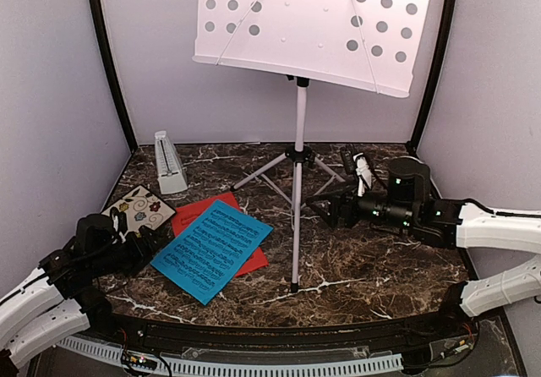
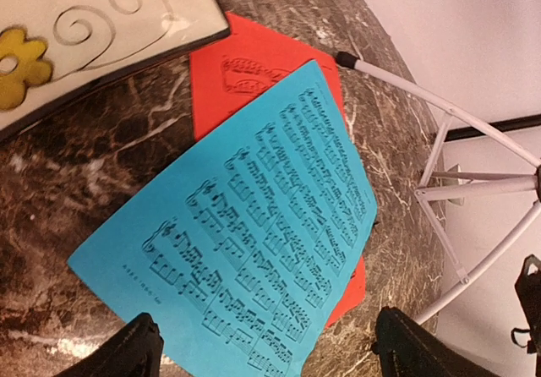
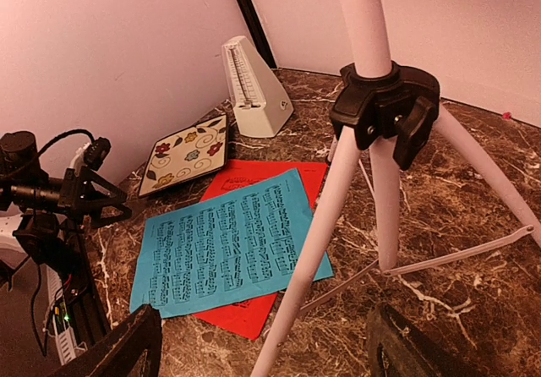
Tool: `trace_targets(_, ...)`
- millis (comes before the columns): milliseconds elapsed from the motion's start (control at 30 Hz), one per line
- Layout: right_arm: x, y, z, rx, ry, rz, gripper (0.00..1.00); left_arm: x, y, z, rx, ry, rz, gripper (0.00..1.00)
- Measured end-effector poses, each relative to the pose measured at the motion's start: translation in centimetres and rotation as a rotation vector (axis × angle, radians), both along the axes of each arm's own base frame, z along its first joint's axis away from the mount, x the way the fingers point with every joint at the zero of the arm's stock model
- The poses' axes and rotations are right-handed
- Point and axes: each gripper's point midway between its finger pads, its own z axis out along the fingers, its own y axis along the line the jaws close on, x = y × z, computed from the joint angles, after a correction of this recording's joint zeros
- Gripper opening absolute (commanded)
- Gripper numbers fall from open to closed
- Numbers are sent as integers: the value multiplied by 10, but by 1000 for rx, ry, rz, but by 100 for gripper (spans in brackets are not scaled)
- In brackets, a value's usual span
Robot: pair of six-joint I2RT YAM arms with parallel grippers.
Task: Set up the instrument practice props
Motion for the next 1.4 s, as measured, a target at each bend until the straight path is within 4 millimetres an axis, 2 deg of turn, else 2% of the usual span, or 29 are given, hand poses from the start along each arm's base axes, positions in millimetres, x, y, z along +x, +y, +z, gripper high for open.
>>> trace_targets(200,-16,10,-4,-4,0,15,84,-17,13,-45,-6,146,89,90)
trace_targets(333,-21,14,-5,-11,-1,21,84,-22,17,-63,-23,200,128,86)
trace_targets(533,-23,20,-13,-23,6,30,83,-10,10,-59,-94,170,159,70)
trace_targets(667,-21,24,-19,-34,13,32,83,-3,9,-70,-92,172,176,59)
trace_targets(900,-20,25,-22,-41,16,32,83,14,4,-75,-100,149,199,41)
trace_targets(967,-20,25,-21,-39,14,33,83,17,4,-77,-93,144,206,33)
trace_targets(1067,-20,26,-20,-35,12,33,83,21,5,-79,-76,137,214,14)
trace_targets(1167,-20,25,-18,-32,9,32,83,23,9,-81,-39,130,214,2)
trace_targets(1233,-21,24,-16,-26,5,32,83,27,9,-75,-14,109,209,0)
trace_targets(1400,-21,22,-8,-13,-10,27,83,46,6,-33,38,-18,167,0)
